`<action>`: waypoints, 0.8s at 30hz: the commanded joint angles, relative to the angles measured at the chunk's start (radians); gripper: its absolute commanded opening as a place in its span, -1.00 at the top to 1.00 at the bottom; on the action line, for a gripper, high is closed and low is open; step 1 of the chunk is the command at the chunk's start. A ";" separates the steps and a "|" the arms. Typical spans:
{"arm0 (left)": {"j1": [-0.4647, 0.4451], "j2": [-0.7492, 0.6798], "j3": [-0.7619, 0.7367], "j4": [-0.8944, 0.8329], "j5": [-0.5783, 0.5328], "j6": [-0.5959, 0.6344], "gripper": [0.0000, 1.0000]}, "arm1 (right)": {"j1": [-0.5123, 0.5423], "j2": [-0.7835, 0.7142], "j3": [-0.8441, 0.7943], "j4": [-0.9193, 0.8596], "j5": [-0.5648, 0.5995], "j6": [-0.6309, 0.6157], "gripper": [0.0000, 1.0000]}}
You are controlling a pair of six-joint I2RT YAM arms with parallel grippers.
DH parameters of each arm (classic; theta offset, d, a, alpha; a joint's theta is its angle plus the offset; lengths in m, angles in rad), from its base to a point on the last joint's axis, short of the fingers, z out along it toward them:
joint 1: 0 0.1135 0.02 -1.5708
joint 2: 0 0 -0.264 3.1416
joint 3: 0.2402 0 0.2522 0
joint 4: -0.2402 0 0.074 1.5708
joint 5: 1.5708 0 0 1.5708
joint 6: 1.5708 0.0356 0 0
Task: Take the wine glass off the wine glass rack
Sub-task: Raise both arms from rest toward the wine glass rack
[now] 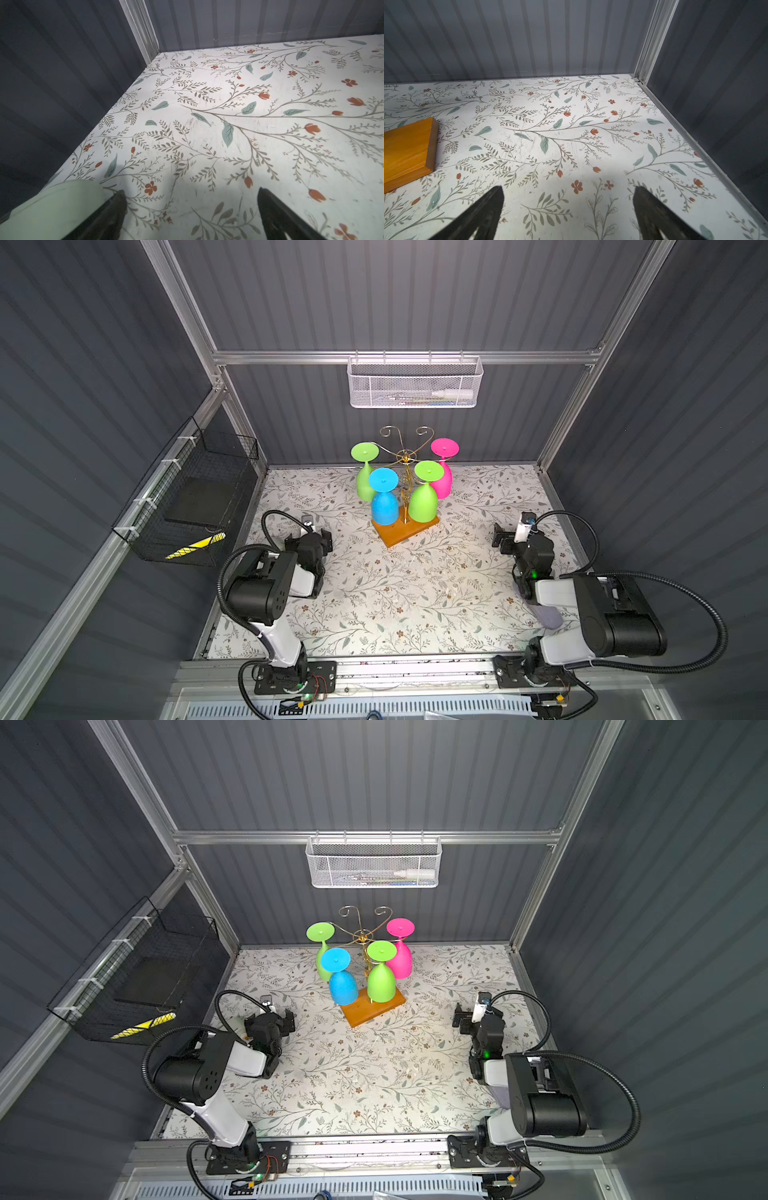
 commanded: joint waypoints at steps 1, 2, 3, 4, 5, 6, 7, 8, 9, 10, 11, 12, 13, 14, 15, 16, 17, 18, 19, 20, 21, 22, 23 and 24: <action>0.002 -0.014 0.011 -0.004 0.002 -0.013 -0.99 | -0.008 -0.016 0.015 -0.017 -0.024 0.012 -0.98; 0.002 -0.014 0.012 -0.004 0.001 -0.013 -0.99 | -0.008 -0.017 0.015 -0.017 -0.024 0.011 -0.98; 0.002 -0.014 0.011 -0.002 0.002 -0.013 -0.99 | -0.008 -0.017 0.015 -0.016 -0.024 0.011 -0.98; 0.002 -0.014 0.011 -0.004 0.002 -0.013 -1.00 | -0.007 -0.016 0.015 -0.016 -0.024 0.011 -0.98; 0.002 -0.014 0.011 -0.002 0.001 -0.013 -0.99 | -0.008 -0.016 0.015 -0.016 -0.024 0.011 -0.98; 0.002 -0.014 0.012 -0.004 0.003 -0.013 -0.99 | -0.008 -0.017 0.015 -0.016 -0.024 0.011 -0.98; 0.002 -0.014 0.014 -0.006 0.003 -0.013 -0.99 | -0.008 -0.016 0.015 -0.016 -0.025 0.011 -0.98; 0.002 -0.014 0.015 -0.010 0.004 -0.013 -1.00 | -0.008 -0.017 0.015 -0.016 -0.024 0.012 -0.98; 0.002 -0.016 0.015 -0.012 0.005 -0.014 -0.99 | -0.008 -0.015 0.016 -0.018 -0.024 0.013 -0.98; 0.002 -0.014 0.016 -0.010 0.005 -0.014 -0.99 | -0.012 -0.012 0.026 -0.034 -0.022 0.020 -0.98; 0.002 -0.015 0.016 -0.012 0.005 -0.015 -0.99 | -0.023 -0.015 0.038 -0.059 -0.031 0.032 -0.98; 0.002 -0.016 0.015 -0.010 0.005 -0.014 -1.00 | -0.035 -0.018 0.041 -0.072 -0.045 0.041 -0.98; 0.002 -0.016 0.015 -0.010 0.005 -0.014 -1.00 | -0.035 -0.016 0.040 -0.065 -0.046 0.042 -0.98; 0.002 -0.014 0.016 -0.010 0.004 -0.014 -0.99 | -0.036 -0.014 0.038 -0.057 -0.045 0.042 -0.98; 0.002 -0.015 0.016 -0.011 0.005 -0.014 -0.99 | -0.035 -0.016 0.037 -0.062 -0.045 0.042 -0.98; 0.002 -0.015 0.016 -0.012 0.005 -0.015 -0.99 | -0.035 -0.017 0.038 -0.064 -0.043 0.042 -0.98; 0.002 -0.014 0.016 -0.013 0.004 -0.014 -0.99 | -0.036 -0.015 0.037 -0.061 -0.043 0.043 -0.98; 0.002 -0.016 0.016 -0.012 0.005 -0.014 -0.99 | -0.035 -0.016 0.035 -0.059 -0.043 0.042 -0.98; 0.002 -0.016 0.016 -0.011 0.005 -0.015 -1.00 | -0.035 -0.018 0.035 -0.058 -0.039 0.042 -0.98; 0.002 -0.016 0.014 -0.010 0.005 -0.014 -1.00 | -0.034 -0.018 0.034 -0.056 -0.036 0.042 -0.98; 0.002 -0.022 0.010 -0.001 0.001 -0.012 -0.99 | -0.034 -0.017 0.032 -0.053 -0.034 0.042 -0.97; 0.002 -0.044 0.015 -0.033 0.006 -0.015 -1.00 | -0.034 -0.017 0.036 -0.056 -0.029 0.043 -0.98; 0.002 -0.064 0.023 -0.074 0.019 -0.013 -0.99 | -0.034 -0.017 0.036 -0.060 -0.027 0.045 -0.98; 0.002 -0.082 0.043 -0.113 0.021 -0.001 -1.00 | -0.034 -0.023 0.037 -0.059 -0.025 0.046 -0.98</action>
